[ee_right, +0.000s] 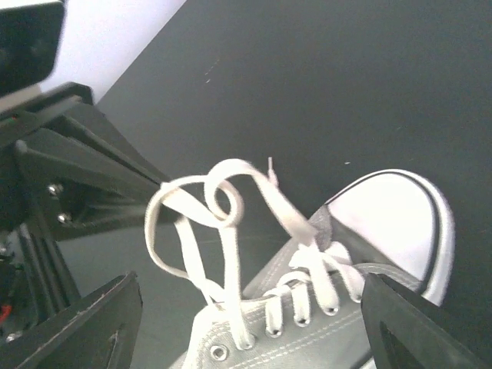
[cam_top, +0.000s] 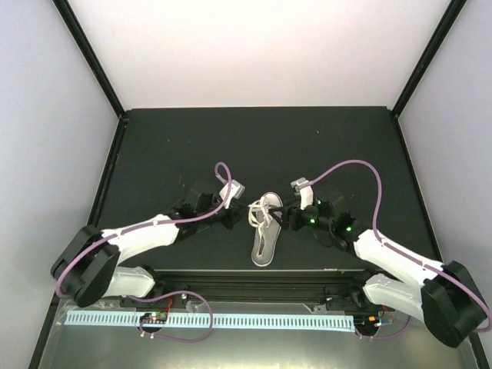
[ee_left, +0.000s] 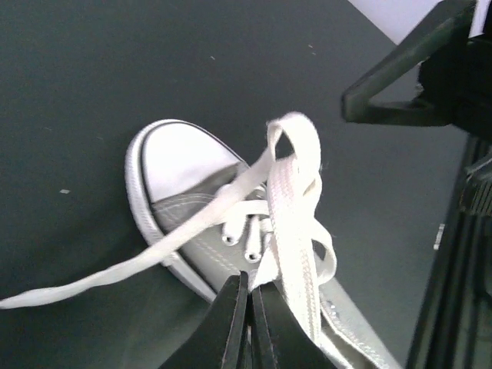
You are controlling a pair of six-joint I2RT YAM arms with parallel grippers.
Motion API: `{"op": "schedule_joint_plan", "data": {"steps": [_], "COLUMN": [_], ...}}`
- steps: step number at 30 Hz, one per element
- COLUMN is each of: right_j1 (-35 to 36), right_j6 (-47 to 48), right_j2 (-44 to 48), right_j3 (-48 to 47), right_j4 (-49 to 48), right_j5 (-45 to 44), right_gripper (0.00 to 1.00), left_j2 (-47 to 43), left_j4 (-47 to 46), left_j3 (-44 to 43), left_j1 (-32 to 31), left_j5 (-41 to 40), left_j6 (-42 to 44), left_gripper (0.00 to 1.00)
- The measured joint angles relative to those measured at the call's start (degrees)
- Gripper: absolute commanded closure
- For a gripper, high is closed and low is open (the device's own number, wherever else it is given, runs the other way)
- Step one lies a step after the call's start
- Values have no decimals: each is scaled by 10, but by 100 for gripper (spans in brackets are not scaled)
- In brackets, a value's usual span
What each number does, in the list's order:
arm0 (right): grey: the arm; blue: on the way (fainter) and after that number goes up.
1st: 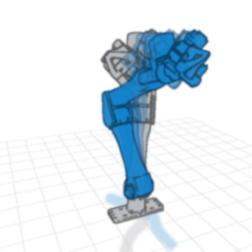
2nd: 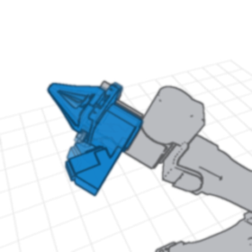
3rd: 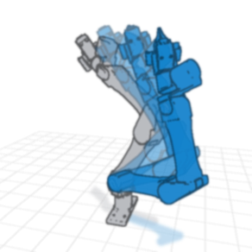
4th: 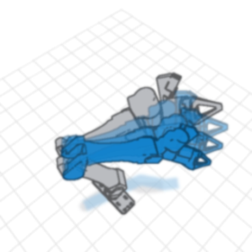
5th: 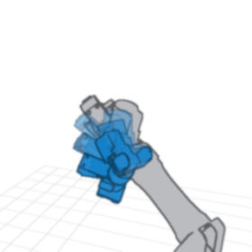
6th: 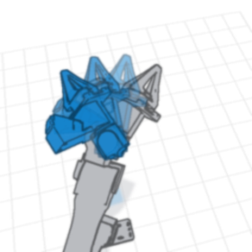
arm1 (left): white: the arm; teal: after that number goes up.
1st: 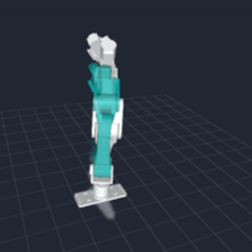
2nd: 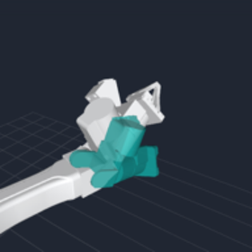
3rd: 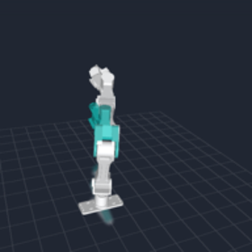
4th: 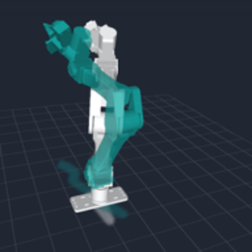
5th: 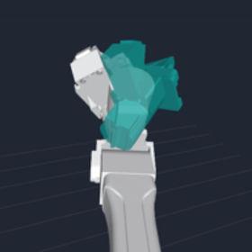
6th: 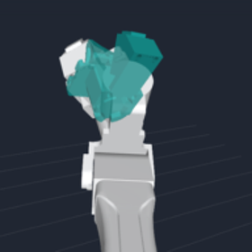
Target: Tie the shoes
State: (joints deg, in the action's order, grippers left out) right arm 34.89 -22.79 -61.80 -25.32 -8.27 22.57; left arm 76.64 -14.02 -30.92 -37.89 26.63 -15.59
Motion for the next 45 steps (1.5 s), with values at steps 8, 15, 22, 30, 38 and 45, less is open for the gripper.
{"op": "schedule_joint_plan", "data": {"steps": [8,15,22,30,38,45], "right_j1": [0,4,40,85,104,114], "right_j6": [33,63,98,147,185,208], "right_j2": [31,-98,-280,-436,-515,-530], "right_j3": [-71,-234,-385,-490,-527,-530], "right_j4": [127,222,333,392,413,415], "right_j5": [-66,-104,-130,-130,-147,-156], "right_gripper": [19,24,33,43,52,64], "left_j2": [-116,-140,-140,-140,-151,-151], "left_j4": [87,143,166,162,144,139], "left_j3": [17,19,30,63,94,94], "left_j1": [-6,-48,-76,-89,-91,-91], "left_j5": [-119,-193,-211,-217,-218,-218], "left_j6": [78,115,80,3,-44,-53], "left_gripper": [98,98,99,98,98,98]}}
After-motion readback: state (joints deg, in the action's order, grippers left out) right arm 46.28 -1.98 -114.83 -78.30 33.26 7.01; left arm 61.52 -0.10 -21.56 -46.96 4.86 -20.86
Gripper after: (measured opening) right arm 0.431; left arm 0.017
